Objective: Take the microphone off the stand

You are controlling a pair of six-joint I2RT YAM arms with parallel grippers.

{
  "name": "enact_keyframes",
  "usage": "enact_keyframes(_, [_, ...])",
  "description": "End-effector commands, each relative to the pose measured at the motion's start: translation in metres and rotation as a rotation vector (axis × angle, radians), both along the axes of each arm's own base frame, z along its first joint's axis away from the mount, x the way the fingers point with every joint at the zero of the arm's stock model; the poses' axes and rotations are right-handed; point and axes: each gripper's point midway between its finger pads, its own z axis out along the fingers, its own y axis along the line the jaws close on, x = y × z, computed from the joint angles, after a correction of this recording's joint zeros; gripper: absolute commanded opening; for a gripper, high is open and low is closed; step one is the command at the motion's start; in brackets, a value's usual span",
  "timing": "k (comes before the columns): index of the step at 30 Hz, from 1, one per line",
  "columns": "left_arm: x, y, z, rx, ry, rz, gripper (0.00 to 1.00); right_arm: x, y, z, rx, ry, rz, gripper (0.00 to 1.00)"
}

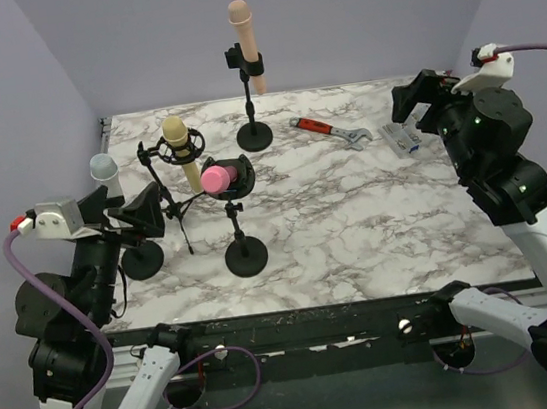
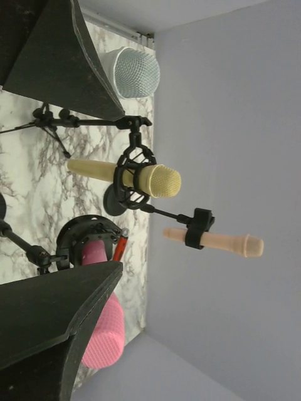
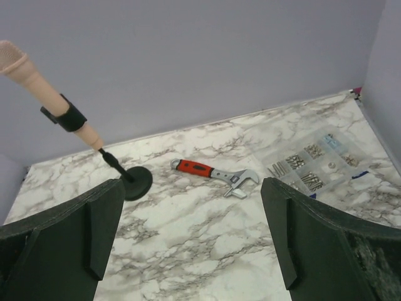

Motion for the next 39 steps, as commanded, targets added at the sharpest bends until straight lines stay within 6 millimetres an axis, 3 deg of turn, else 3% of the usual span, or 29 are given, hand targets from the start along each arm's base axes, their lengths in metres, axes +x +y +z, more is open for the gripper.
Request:
enact_keyframes(1, [0.006,-0.008,-0.030,0.027,0.082,-0.036,0.99,0.012,0.031,-0.021,0.024,0.031,0.133,1.00])
enact_keyframes(6, [0.010,-0.008,-0.054,0.059,0.142,-0.029,0.99,0.023,0.054,-0.045,0.050,0.082,0.218,1.00])
enact_keyframes(9, [0.011,-0.008,-0.066,0.076,0.162,-0.027,0.99,0.029,0.079,-0.059,0.035,0.124,0.336,1.00])
enact_keyframes(14, [0.012,-0.017,-0.084,0.100,0.182,-0.076,0.99,0.013,0.142,-0.082,-0.021,0.111,0.735,1.00])
enact_keyframes(16, [0.012,-0.022,-0.091,0.103,0.189,-0.100,0.99,0.009,0.159,-0.089,-0.025,0.086,0.839,1.00])
enact_keyframes(23, [0.013,-0.033,-0.108,0.093,0.187,-0.157,0.99,-0.016,0.239,-0.114,-0.227,0.029,1.015,1.00])
enact_keyframes(26, [0.015,-0.032,-0.114,0.103,0.180,-0.148,0.99,-0.029,0.264,-0.115,-0.305,-0.045,1.028,1.00])
enact_keyframes(30, [0.018,-0.027,-0.124,0.104,0.166,-0.120,0.99,-0.056,0.292,-0.098,-0.309,-0.200,1.080,1.00])
enact_keyframes(35, [0.020,-0.019,-0.129,0.081,0.123,-0.068,0.99,-0.083,0.313,-0.077,-0.320,-0.361,1.104,0.99])
enact_keyframes(39, [0.022,-0.017,-0.134,0.088,0.111,-0.058,0.99,-0.091,0.322,-0.069,-0.354,-0.461,1.072,0.97])
